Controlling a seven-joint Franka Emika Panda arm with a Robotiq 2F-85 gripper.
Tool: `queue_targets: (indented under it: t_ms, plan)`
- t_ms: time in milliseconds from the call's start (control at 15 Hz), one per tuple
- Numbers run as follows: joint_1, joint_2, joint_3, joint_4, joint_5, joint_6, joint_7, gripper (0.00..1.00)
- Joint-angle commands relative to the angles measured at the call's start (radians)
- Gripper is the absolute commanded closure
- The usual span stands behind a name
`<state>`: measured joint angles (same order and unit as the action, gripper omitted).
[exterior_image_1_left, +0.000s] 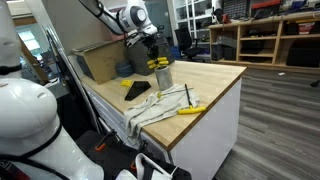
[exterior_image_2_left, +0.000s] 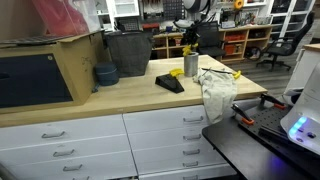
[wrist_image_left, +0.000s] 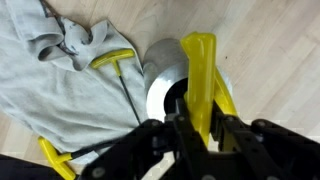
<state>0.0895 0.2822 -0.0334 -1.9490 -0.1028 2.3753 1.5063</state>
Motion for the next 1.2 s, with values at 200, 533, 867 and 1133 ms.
queue_targets:
  t_ms: [200, 533, 867, 1133]
  plan:
    - [0.002, 0.026, -0.016, 0.028, -0.014, -0.016, -0.010, 0.94]
    - [-0.031, 0.060, 0.008, 0.060, 0.030, -0.027, -0.285, 0.94]
    - [-0.060, 0.076, 0.028, 0.093, 0.129, -0.028, -0.638, 0.94]
    - [-0.080, 0.086, 0.037, 0.128, 0.226, -0.069, -0.864, 0.94]
